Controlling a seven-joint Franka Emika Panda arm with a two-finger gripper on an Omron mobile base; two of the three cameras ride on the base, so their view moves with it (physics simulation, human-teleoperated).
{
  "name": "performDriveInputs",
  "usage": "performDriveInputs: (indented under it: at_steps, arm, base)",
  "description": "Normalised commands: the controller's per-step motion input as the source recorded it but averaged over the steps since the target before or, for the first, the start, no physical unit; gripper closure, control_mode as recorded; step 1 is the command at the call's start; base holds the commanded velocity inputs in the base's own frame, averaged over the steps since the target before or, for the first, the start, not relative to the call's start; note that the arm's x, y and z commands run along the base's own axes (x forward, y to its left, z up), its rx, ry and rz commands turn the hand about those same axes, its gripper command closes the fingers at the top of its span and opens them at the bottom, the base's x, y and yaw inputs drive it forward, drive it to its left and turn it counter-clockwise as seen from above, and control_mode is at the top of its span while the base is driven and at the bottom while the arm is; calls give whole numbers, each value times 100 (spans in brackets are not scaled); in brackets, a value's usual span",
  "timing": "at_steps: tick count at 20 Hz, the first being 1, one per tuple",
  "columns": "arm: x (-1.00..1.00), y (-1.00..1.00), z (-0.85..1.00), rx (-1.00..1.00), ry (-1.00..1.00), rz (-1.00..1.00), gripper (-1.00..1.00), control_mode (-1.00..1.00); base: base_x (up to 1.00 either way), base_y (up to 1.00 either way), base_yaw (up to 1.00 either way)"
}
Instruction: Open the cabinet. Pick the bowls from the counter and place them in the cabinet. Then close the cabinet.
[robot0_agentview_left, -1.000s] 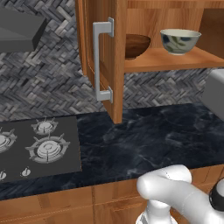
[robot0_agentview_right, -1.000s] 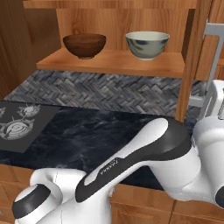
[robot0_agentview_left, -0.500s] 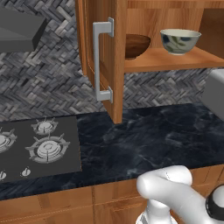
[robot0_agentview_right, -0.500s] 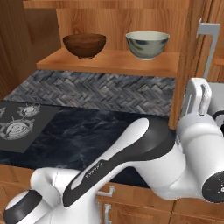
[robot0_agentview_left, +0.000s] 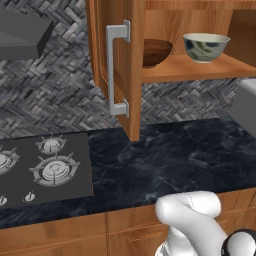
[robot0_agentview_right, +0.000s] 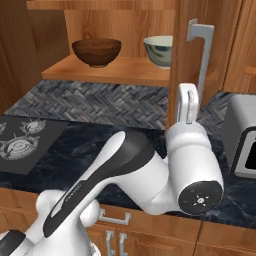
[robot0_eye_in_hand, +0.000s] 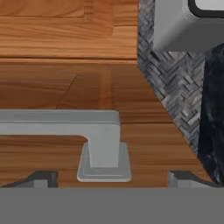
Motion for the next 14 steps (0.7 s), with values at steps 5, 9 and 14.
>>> performDriveInputs:
  at_steps: [5, 9, 14]
  arm:
    - [33, 52, 0, -1, -1, 0, -100, -100]
    - [44, 42, 0, 0, 0, 0, -100, -100]
    - [44, 39, 0, 0, 0, 0, -100, -100]
  base:
    - [0, 0, 0]
    - [0, 0, 0]
    - [0, 0, 0]
